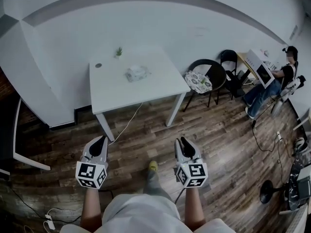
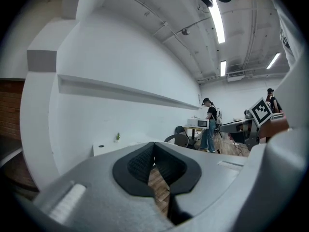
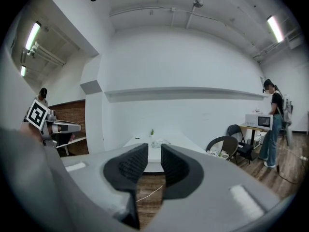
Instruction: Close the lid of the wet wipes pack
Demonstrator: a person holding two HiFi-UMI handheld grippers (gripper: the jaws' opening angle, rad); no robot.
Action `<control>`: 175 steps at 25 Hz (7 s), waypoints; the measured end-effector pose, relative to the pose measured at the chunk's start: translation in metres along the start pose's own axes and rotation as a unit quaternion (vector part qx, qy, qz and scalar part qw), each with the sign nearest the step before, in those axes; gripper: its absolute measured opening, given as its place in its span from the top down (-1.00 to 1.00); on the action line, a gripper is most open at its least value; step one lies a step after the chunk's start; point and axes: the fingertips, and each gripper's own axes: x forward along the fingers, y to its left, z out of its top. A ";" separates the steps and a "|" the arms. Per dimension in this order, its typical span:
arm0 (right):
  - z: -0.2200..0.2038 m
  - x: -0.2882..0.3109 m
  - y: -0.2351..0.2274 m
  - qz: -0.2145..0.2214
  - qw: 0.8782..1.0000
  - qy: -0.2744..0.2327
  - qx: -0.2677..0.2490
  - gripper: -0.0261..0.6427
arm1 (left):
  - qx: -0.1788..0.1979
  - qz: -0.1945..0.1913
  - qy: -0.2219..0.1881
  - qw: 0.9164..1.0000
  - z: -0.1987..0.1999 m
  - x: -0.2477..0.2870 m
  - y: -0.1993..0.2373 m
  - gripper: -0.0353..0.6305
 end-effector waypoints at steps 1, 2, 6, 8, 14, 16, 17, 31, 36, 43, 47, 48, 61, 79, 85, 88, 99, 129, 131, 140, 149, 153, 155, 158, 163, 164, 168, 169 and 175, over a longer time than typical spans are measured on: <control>0.002 0.009 -0.004 0.001 1.000 -0.001 0.001 0.66 | 0.001 0.001 -0.001 1.000 0.001 0.008 0.003 0.89; 0.004 0.018 -0.008 0.003 1.000 -0.003 0.003 0.66 | 0.003 0.002 -0.001 1.000 0.003 0.017 0.005 0.89; 0.011 0.065 -0.027 0.011 1.000 -0.002 0.005 0.66 | 0.004 0.007 0.000 1.000 0.007 0.064 0.018 0.89; 0.014 0.090 -0.041 0.014 1.000 -0.001 0.005 0.66 | 0.003 0.009 0.002 1.000 0.007 0.089 0.024 0.89; 0.019 0.156 -0.089 0.017 1.000 0.004 0.008 0.66 | -0.003 0.016 0.010 1.000 0.006 0.167 0.035 0.89; 0.021 0.179 -0.104 0.021 1.000 0.008 0.008 0.66 | -0.003 0.018 0.012 1.000 0.008 0.193 0.037 0.89; 0.023 0.190 -0.111 0.024 1.000 0.010 0.008 0.66 | -0.003 0.020 0.014 1.000 0.009 0.206 0.038 0.89; 0.052 0.316 -0.184 0.078 0.997 0.020 0.002 0.66 | 0.002 0.031 0.037 0.999 0.025 0.338 0.040 0.89; 0.054 0.345 -0.186 0.096 0.995 0.024 0.001 0.66 | 0.004 0.037 0.046 0.998 0.024 0.358 0.052 0.89; 0.048 0.393 -0.180 0.107 0.994 0.035 0.000 0.66 | 0.001 0.043 0.049 0.998 0.018 0.388 0.086 0.89; 0.054 0.430 -0.176 0.111 0.993 0.038 -0.006 0.66 | -0.002 0.044 0.048 0.998 0.019 0.414 0.114 0.89; 0.056 0.440 -0.175 0.112 0.993 0.038 -0.007 0.66 | -0.003 0.044 0.048 0.998 0.019 0.422 0.121 0.89; 0.063 0.582 -0.149 0.109 0.990 0.085 -0.013 0.66 | -0.026 0.031 0.065 0.997 0.008 0.519 0.240 0.89; 0.035 0.678 -0.112 0.130 0.981 0.145 -0.024 0.66 | -0.075 0.020 0.099 0.992 -0.041 0.568 0.314 0.89; 0.031 0.700 -0.116 0.169 0.974 0.151 -0.029 0.66 | -0.077 0.040 0.109 0.990 -0.045 0.582 0.313 0.89; 0.030 0.713 -0.120 0.188 0.970 0.154 -0.025 0.66 | -0.079 0.053 0.113 0.989 -0.045 0.588 0.310 0.89; 0.017 0.764 -0.113 0.256 0.950 0.175 -0.034 0.66 | -0.088 0.087 0.137 0.983 -0.056 0.611 0.314 0.89; -0.045 0.836 -0.050 0.420 0.855 0.248 -0.175 0.66 | -0.131 0.061 0.190 0.971 -0.121 0.654 0.316 0.89; -0.048 0.839 -0.043 0.433 0.848 0.248 -0.178 0.66 | -0.135 0.062 0.192 0.970 -0.125 0.656 0.317 0.89; -0.071 0.854 -0.032 0.487 0.799 0.295 -0.195 0.66 | -0.138 0.065 0.196 0.969 -0.135 0.663 0.317 0.89; -0.097 0.855 -0.022 0.548 0.731 0.346 -0.214 0.62 | -0.139 0.069 0.197 0.968 -0.142 0.674 0.319 0.89; -0.107 0.857 -0.017 0.568 0.705 0.360 -0.226 0.52 | -0.141 0.068 0.203 0.967 -0.147 0.676 0.316 0.89; -0.112 0.861 -0.015 0.570 0.698 0.365 -0.232 0.52 | -0.141 0.066 0.206 0.966 -0.150 0.677 0.314 0.89; -0.120 0.864 -0.013 0.578 0.684 0.378 -0.236 0.52 | -0.141 0.064 0.211 0.965 -0.153 0.678 0.311 0.89; -0.130 0.858 -0.015 0.599 0.649 0.406 -0.234 0.52 | -0.143 0.063 0.214 0.964 -0.156 0.681 0.310 0.89; -0.131 0.858 -0.015 0.601 0.646 0.408 -0.234 0.52 | -0.144 0.063 0.213 0.964 -0.156 0.682 0.309 0.89; -0.130 0.867 -0.013 0.595 0.662 0.392 -0.232 0.52 | -0.143 0.056 0.214 0.965 -0.157 0.685 0.304 0.89; -0.130 0.868 -0.013 0.594 0.665 0.391 -0.230 0.52 | -0.143 0.055 0.214 0.965 -0.157 0.685 0.303 0.89; -0.136 0.859 -0.012 0.607 0.642 0.419 -0.209 0.52 | -0.142 0.055 0.215 0.965 -0.156 0.683 0.303 0.89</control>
